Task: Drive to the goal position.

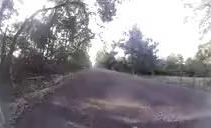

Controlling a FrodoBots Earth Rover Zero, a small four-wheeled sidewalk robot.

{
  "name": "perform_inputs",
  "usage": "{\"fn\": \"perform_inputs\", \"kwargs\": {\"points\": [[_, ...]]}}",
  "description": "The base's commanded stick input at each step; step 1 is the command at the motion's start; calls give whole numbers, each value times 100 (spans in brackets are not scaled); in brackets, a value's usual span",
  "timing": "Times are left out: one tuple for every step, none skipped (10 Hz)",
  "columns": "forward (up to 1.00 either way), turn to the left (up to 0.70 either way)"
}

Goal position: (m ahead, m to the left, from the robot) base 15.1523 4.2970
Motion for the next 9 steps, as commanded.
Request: {"fn": "perform_inputs", "kwargs": {"points": [[70,0],[70,0],[70,0],[70,0],[70,0],[70,0],[70,0],[70,0],[70,0]]}}
